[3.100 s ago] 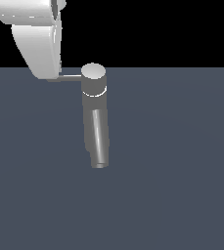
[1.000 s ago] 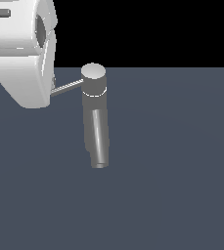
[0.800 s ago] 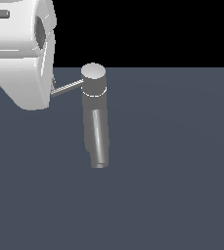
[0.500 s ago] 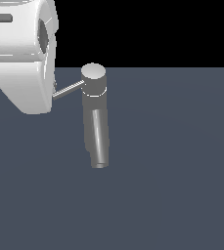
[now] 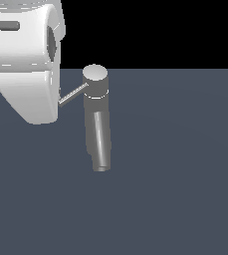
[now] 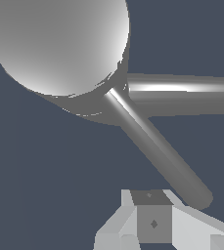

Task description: Turn on the faucet by rotating a designated handle.

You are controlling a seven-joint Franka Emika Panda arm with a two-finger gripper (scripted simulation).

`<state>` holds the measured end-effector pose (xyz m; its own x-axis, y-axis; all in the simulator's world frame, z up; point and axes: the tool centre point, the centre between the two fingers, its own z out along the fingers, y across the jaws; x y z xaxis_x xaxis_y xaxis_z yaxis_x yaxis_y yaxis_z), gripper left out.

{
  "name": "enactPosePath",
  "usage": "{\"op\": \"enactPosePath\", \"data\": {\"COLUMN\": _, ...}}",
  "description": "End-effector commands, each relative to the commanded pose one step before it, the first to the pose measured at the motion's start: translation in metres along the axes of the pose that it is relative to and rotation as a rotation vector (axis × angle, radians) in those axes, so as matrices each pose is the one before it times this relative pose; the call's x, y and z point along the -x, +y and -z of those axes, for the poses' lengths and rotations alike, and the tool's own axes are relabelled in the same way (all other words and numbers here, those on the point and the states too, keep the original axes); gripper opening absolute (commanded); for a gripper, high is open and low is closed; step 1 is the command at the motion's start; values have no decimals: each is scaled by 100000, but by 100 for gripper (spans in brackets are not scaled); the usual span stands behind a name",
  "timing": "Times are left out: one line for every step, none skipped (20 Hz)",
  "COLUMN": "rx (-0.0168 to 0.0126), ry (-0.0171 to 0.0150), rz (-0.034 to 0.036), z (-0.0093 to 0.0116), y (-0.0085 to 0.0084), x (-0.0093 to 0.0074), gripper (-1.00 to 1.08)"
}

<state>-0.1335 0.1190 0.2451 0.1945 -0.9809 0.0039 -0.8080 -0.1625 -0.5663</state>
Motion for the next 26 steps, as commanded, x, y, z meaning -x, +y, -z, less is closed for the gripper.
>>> {"op": "enactPosePath", "data": {"rx": 447, "ry": 1336, "rz": -2292, "z": -91, "y": 578, "x": -1370, "gripper": -100}}
{"op": "enactPosePath", "data": {"rx": 0, "ry": 0, "rz": 0, "z": 7, "y": 123, "x": -88, "gripper": -100}}
{"op": "enactPosePath", "data": {"rx": 0, "ry": 0, "rz": 0, "z": 7, "y": 122, "x": -87, "gripper": -100}}
{"op": "enactPosePath", "data": {"rx": 0, "ry": 0, "rz": 0, "z": 7, "y": 120, "x": -86, "gripper": -100}}
{"op": "enactPosePath", "data": {"rx": 66, "ry": 44, "rz": -57, "z": -27, "y": 121, "x": -116, "gripper": -100}}
{"op": "enactPosePath", "data": {"rx": 0, "ry": 0, "rz": 0, "z": 7, "y": 118, "x": -85, "gripper": -100}}
{"op": "enactPosePath", "data": {"rx": 0, "ry": 0, "rz": 0, "z": 6, "y": 117, "x": -84, "gripper": -100}}
{"op": "enactPosePath", "data": {"rx": 0, "ry": 0, "rz": 0, "z": 6, "y": 116, "x": -83, "gripper": -100}}
{"op": "enactPosePath", "data": {"rx": 65, "ry": 44, "rz": -58, "z": -27, "y": 117, "x": -113, "gripper": -100}}
{"op": "enactPosePath", "data": {"rx": 0, "ry": 0, "rz": 0, "z": 6, "y": 114, "x": -82, "gripper": -100}}
{"op": "enactPosePath", "data": {"rx": 0, "ry": 0, "rz": 0, "z": 6, "y": 113, "x": -81, "gripper": -100}}
{"op": "enactPosePath", "data": {"rx": 0, "ry": 0, "rz": 0, "z": 6, "y": 112, "x": -81, "gripper": -100}}
{"op": "enactPosePath", "data": {"rx": 46, "ry": 31, "rz": -42, "z": -17, "y": 113, "x": -102, "gripper": -100}}
{"op": "enactPosePath", "data": {"rx": 0, "ry": 0, "rz": 0, "z": 6, "y": 111, "x": -80, "gripper": -100}}
{"op": "enactPosePath", "data": {"rx": 0, "ry": 0, "rz": 0, "z": 6, "y": 110, "x": -79, "gripper": -100}}
{"op": "enactPosePath", "data": {"rx": 0, "ry": 0, "rz": 0, "z": 6, "y": 109, "x": -78, "gripper": -100}}
{"op": "enactPosePath", "data": {"rx": 64, "ry": 43, "rz": -60, "z": -26, "y": 110, "x": -109, "gripper": -100}}
{"op": "enactPosePath", "data": {"rx": 0, "ry": 0, "rz": 0, "z": 5, "y": 108, "x": -78, "gripper": -100}}
{"op": "enactPosePath", "data": {"rx": 0, "ry": 0, "rz": 0, "z": 5, "y": 107, "x": -77, "gripper": -100}}
{"op": "enactPosePath", "data": {"rx": 0, "ry": 0, "rz": 0, "z": 5, "y": 106, "x": -77, "gripper": -100}}
{"op": "enactPosePath", "data": {"rx": 45, "ry": 30, "rz": -44, "z": -17, "y": 107, "x": -99, "gripper": -100}}
{"op": "enactPosePath", "data": {"rx": 0, "ry": 0, "rz": 0, "z": 5, "y": 106, "x": -76, "gripper": -100}}
{"op": "enactPosePath", "data": {"rx": 0, "ry": 0, "rz": 0, "z": 5, "y": 105, "x": -76, "gripper": -100}}
{"op": "enactPosePath", "data": {"rx": 0, "ry": 0, "rz": 0, "z": 5, "y": 105, "x": -76, "gripper": -100}}
{"op": "enactPosePath", "data": {"rx": 44, "ry": 30, "rz": -45, "z": -16, "y": 106, "x": -98, "gripper": -100}}
{"op": "enactPosePath", "data": {"rx": 0, "ry": 0, "rz": 0, "z": 5, "y": 104, "x": -76, "gripper": -100}}
